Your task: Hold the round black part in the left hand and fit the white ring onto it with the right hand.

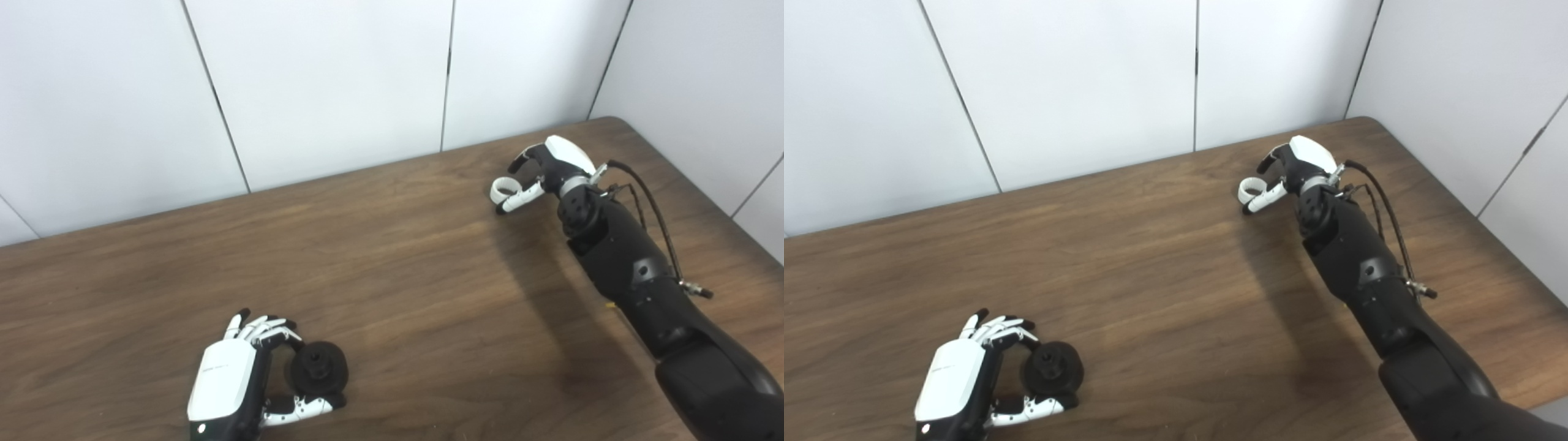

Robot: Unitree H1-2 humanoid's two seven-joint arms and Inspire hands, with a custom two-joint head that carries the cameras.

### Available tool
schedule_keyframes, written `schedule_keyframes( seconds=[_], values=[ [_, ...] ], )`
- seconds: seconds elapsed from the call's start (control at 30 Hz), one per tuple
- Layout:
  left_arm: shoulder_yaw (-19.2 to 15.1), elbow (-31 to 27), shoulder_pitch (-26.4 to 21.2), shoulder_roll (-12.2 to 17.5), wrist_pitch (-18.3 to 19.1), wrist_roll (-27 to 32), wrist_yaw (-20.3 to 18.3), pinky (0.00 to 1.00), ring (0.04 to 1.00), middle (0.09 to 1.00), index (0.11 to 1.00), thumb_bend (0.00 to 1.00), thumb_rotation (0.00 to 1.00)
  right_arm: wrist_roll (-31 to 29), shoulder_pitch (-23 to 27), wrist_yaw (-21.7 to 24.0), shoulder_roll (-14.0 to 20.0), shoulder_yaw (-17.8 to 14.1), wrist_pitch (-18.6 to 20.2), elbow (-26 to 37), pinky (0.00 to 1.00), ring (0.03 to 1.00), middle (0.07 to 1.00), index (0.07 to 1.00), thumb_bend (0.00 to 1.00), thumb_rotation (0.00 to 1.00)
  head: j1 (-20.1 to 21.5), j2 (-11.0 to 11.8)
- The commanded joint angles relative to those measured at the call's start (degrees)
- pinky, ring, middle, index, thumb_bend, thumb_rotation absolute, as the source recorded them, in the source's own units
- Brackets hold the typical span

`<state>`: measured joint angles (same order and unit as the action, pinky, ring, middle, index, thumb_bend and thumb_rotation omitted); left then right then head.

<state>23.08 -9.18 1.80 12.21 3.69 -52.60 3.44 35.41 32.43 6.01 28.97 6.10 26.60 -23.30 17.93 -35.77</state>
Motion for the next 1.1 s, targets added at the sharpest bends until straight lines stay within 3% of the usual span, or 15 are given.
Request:
schedule_keyframes(
  seconds=[0.0,0.6,0.67,0.7,0.9,1.07],
  values=[
    [0.87,0.74,1.51,0.64,0.13,-1.31,-1.63,0.97,0.826,0.747,0.485,0.52,0.05,0.01,2.67,-1.56,0.89,-0.15,-0.06,0.83,1.00,0.968,0.871,0.645,0.85,0.19,-0.07,-0.16],
    [0.78,0.40,1.73,0.34,0.35,-1.50,-1.87,0.98,0.833,0.749,0.485,0.52,0.05,1.05,1.46,1.13,1.57,-0.01,0.28,1.63,1.00,0.977,0.908,0.603,0.78,0.18,-0.40,-0.38],
    [0.80,0.42,1.70,0.35,0.31,-1.61,-1.81,0.98,0.831,0.747,0.485,0.52,0.05,1.25,1.43,1.23,1.76,0.31,0.27,1.56,1.00,0.977,0.900,0.515,0.58,0.15,-0.40,-0.38],
    [0.83,0.39,1.68,0.34,0.41,-1.71,-1.93,0.98,0.831,0.748,0.485,0.52,0.05,1.30,1.38,1.25,1.93,0.62,0.23,1.54,1.00,0.977,0.898,0.504,0.55,0.15,-0.38,-0.28],
    [0.89,0.28,1.61,0.33,0.43,-1.92,-1.93,0.98,0.834,0.751,0.485,0.52,0.05,0.80,0.75,-0.02,2.46,1.59,-0.71,1.90,1.00,0.963,0.826,0.489,0.52,0.14,-0.33,-0.25],
    [0.89,0.73,1.47,0.18,0.06,-1.94,-1.29,0.97,0.831,0.751,0.485,0.52,0.05,-0.13,0.30,0.27,2.63,1.47,-1.18,2.08,1.00,0.973,0.834,0.486,0.52,0.13,-0.31,-0.12]
  ],
)
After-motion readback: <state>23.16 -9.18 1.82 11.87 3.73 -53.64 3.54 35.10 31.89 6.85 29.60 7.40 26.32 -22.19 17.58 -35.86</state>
